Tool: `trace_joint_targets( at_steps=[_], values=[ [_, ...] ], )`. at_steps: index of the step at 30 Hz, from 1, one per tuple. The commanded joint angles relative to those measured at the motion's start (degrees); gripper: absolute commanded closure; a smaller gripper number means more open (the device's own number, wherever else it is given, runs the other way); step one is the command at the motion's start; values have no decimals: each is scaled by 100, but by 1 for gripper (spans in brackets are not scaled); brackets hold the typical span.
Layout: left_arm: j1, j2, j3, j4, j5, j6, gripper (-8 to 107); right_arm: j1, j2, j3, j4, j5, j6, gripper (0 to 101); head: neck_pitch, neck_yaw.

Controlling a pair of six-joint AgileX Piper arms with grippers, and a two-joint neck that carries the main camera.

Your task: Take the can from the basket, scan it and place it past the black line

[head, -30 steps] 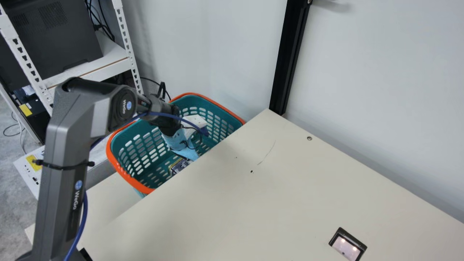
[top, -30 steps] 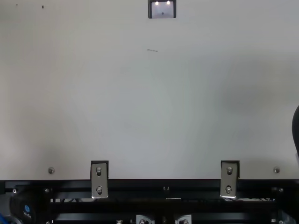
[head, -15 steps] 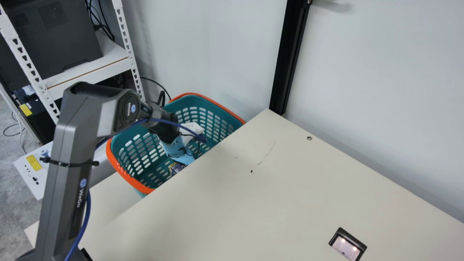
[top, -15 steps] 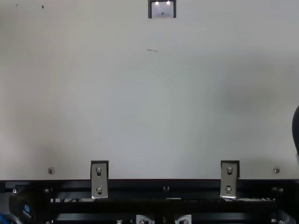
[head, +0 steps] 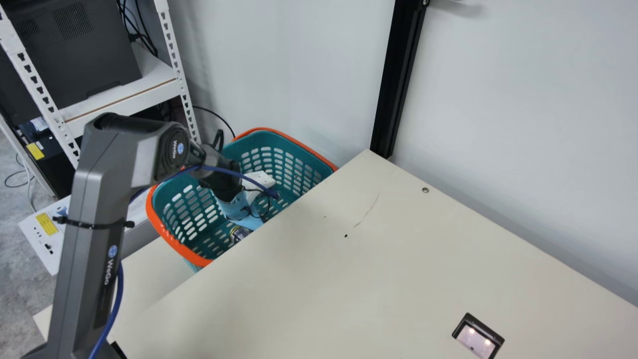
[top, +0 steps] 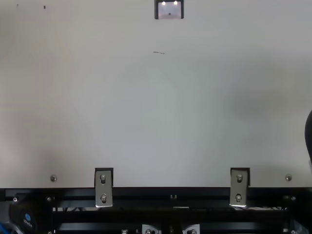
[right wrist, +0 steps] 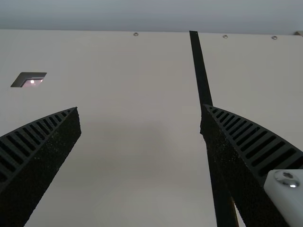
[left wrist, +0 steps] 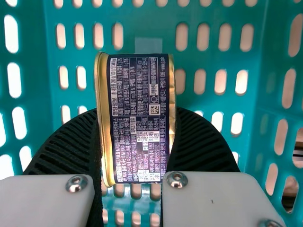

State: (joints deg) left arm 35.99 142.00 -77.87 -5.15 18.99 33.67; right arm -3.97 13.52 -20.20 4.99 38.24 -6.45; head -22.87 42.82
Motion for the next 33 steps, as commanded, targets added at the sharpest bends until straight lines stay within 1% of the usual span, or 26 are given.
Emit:
trace_joint_targets(
  at_steps=[1, 6, 15, 23, 33],
  values=[
    [9, -65, 22, -26, -8, 4, 89, 0, 0, 0, 0, 0, 0, 0, -213, 134],
    [7, -350, 125, -142, 18, 85, 89, 0, 0, 0, 0, 0, 0, 0, -213, 134],
    [-49, -1088, 410, -201, 136, 93, 89, 0, 0, 0, 0, 0, 0, 0, -213, 134],
    [-118, -1894, 707, -112, 419, -243, 89, 0, 0, 0, 0, 0, 0, 0, -213, 134],
    [-108, -2878, 825, 65, 808, -453, 89, 0, 0, 0, 0, 0, 0, 0, -213, 134]
  ],
)
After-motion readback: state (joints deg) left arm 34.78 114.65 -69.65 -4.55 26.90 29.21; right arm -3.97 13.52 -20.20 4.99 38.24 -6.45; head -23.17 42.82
